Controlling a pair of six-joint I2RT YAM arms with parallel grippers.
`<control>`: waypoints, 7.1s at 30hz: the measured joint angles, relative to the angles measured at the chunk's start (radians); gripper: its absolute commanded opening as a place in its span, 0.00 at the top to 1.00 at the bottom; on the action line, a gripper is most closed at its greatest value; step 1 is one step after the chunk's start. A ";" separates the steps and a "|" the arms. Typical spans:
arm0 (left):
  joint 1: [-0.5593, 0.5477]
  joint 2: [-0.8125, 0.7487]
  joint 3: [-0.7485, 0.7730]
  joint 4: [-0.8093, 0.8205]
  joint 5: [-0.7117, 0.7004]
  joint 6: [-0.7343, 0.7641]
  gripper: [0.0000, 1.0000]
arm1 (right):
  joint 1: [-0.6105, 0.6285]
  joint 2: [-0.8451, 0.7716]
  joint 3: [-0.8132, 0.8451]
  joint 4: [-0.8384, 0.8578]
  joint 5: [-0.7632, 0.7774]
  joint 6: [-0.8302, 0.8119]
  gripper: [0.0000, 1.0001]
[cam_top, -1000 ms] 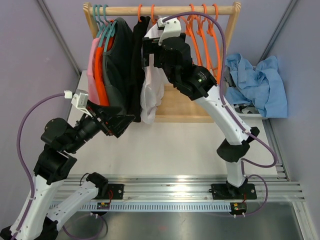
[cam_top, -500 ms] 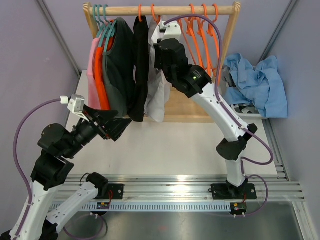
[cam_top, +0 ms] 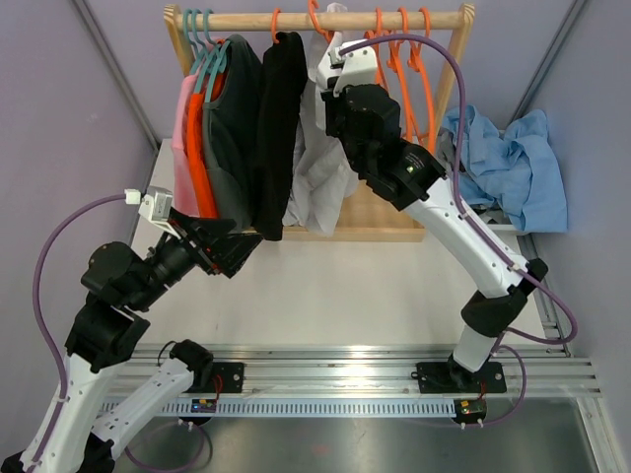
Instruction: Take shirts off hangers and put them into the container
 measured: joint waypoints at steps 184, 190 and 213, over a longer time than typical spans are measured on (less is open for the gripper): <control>-0.827 0.668 0.187 0.817 -0.688 0.576 1.00 | 0.011 -1.030 -0.782 -0.354 -0.853 0.378 1.00; -0.816 0.675 0.202 0.793 -0.687 0.574 0.82 | 0.010 -1.029 -0.788 -0.348 -0.851 0.378 1.00; -0.802 0.681 0.225 0.752 -0.681 0.570 1.00 | 0.005 -1.022 -0.792 -0.342 -0.848 0.378 1.00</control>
